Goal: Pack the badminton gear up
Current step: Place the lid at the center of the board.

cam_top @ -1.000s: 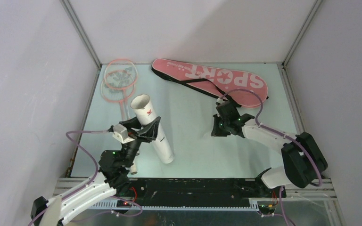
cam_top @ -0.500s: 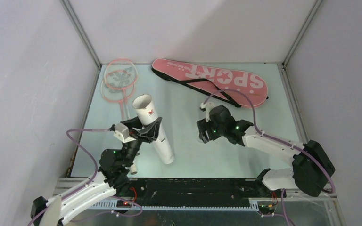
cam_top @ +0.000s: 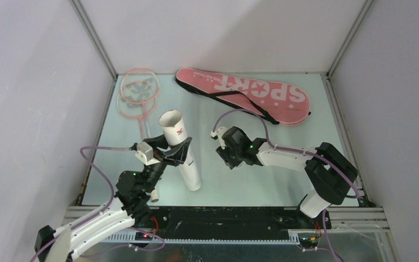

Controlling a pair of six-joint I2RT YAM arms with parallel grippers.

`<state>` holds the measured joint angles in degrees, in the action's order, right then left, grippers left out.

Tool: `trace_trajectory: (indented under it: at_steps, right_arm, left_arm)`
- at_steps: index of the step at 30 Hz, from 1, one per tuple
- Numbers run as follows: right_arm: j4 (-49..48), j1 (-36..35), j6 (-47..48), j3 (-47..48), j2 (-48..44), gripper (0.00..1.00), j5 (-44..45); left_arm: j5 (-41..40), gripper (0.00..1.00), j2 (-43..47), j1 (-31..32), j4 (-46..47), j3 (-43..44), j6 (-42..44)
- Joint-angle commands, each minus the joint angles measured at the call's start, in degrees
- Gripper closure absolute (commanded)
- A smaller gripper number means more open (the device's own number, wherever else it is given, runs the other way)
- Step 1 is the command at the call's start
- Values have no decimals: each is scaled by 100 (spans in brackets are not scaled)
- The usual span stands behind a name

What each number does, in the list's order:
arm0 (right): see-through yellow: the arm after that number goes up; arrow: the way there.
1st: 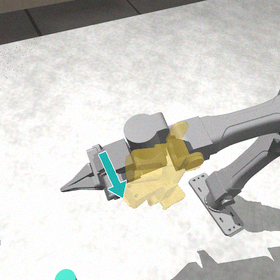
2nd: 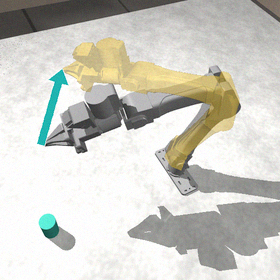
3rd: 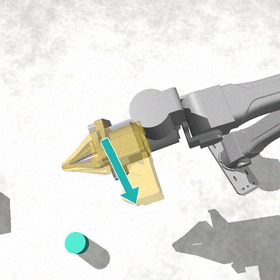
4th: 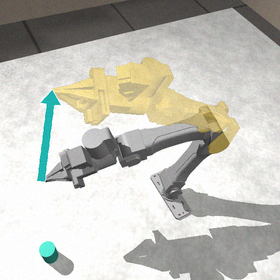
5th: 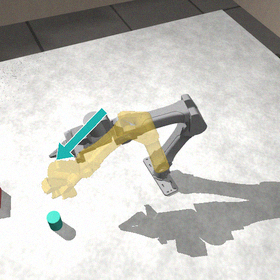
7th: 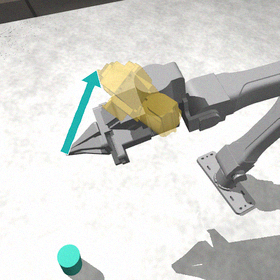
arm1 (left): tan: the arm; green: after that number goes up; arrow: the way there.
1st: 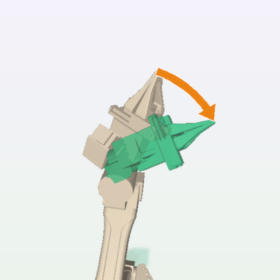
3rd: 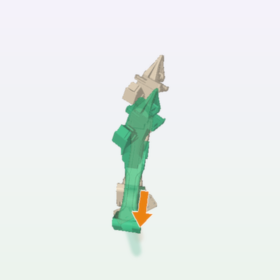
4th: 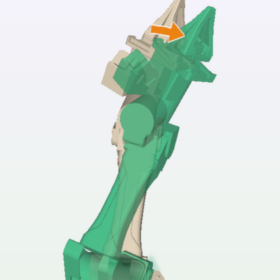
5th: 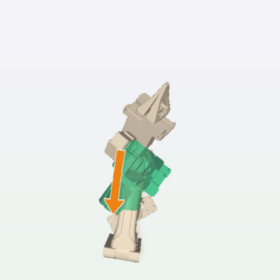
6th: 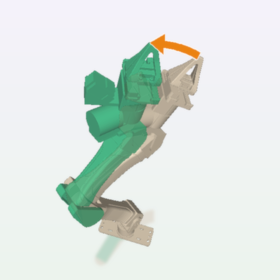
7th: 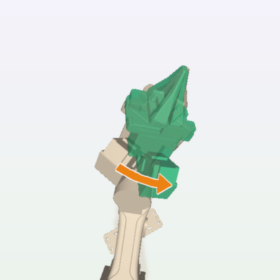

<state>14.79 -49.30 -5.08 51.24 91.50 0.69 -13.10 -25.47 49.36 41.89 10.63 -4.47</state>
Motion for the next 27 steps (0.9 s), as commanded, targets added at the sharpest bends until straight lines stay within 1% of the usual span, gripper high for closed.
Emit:
trace_trajectory:
  at_steps: [1, 7, 11, 14, 17, 18, 19, 20, 21, 23, 27]
  right_arm:
    - [-142, -185, 239, 275, 177, 59, 214]
    - [93, -380, -55, 281, 352, 59, 259]
    - [223, -391, -329, 281, 488, 64, 472]
    - [265, -404, -389, 281, 503, 69, 671]
    - [219, -402, -385, 281, 517, 71, 769]
    - [201, -404, -378, 281, 517, 75, 784]
    - [185, -398, -361, 281, 513, 81, 788]
    - [175, -393, -338, 281, 486, 85, 813]
    - [163, -387, -323, 281, 471, 92, 829]
    - [152, -369, -252, 281, 410, 100, 837]
    - [313, -332, -165, 382, -40, 100, 718]
  left_arm:
    - [53, 56, -167, -5, -550, 33, 235]
    - [22, 57, -139, -6, -573, 22, 220]
    - [-22, 57, -77, -6, -651, 29, 222]
    - [-60, 57, -20, -6, -661, 12, 227]
    - [-65, 57, -15, -5, -633, -2, 225]
    - [-46, 57, -17, -6, -641, -1, 233]
    - [-45, 57, -23, -6, -644, 0, 230]
    - [-37, 58, -21, -4, -655, 0, 232]
    - [-31, 58, -13, -5, -669, 11, 230]
    - [0, 58, 4, 1, -692, 16, 231]
    - [31, 58, 44, 2, -708, 8, 209]
